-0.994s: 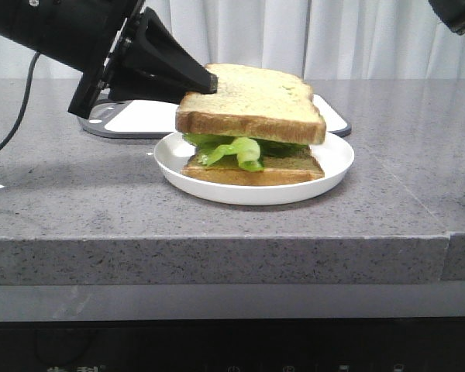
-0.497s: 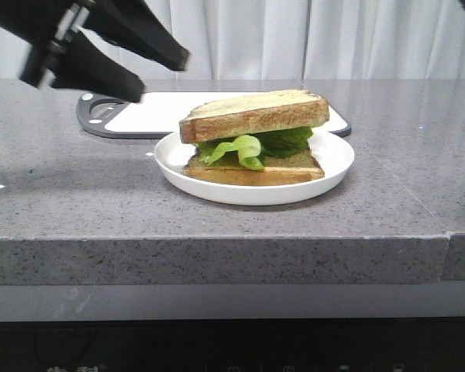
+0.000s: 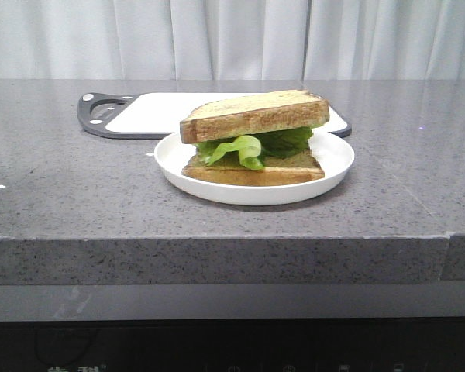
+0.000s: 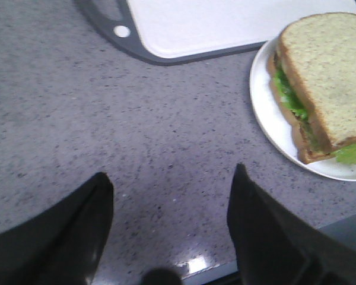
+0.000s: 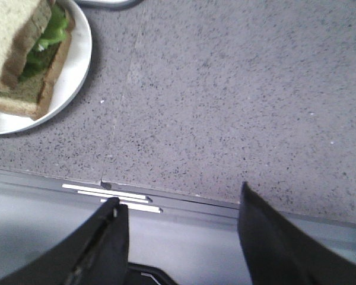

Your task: Left arm grabs bread, right arm adds lettuce

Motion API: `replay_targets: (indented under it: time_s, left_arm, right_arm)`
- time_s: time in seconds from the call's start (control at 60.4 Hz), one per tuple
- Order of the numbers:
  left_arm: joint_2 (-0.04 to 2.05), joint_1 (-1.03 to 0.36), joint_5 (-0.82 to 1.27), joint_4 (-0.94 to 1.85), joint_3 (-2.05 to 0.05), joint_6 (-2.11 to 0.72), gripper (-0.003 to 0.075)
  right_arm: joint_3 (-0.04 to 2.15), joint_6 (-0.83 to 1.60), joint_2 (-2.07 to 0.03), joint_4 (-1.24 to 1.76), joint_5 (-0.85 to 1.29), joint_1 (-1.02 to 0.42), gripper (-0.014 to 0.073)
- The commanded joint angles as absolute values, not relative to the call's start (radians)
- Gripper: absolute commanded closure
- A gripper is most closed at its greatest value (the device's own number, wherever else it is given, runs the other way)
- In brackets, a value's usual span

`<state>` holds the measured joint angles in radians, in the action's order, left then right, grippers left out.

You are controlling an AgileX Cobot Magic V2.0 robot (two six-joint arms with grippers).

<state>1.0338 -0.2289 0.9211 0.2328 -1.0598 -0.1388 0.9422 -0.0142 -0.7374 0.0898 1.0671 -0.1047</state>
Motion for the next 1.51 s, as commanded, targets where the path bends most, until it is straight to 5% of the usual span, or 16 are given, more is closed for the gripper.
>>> replay_targets:
  time_s: [0.0, 0.365, 0.729, 1.491]
  left_arm:
    - [0.927, -0.227, 0.861, 0.173, -1.037, -0.075, 0.0301]
    - [0.631, -0.227, 0.65, 0.145, -0.77, -0.075, 0.0317]
    - [0.62, -0.227, 0.566, 0.147, -0.722, -0.075, 0.0743]
    - [0.527, -0.19, 0.444, 0.133, -0.604, -0.075, 0.0741]
  right_arm:
    - [0.934, -0.026, -0.67, 0.075, 0.999, -0.104, 0.0158]
    - [0.807, -0.023, -0.487, 0.074, 0.905, -0.104, 0.0206]
    - [0.803, -0.023, -0.488, 0.074, 0.893, -0.104, 0.0666]
    - [0.803, -0.023, -0.487, 0.074, 0.896, -0.104, 0.0662]
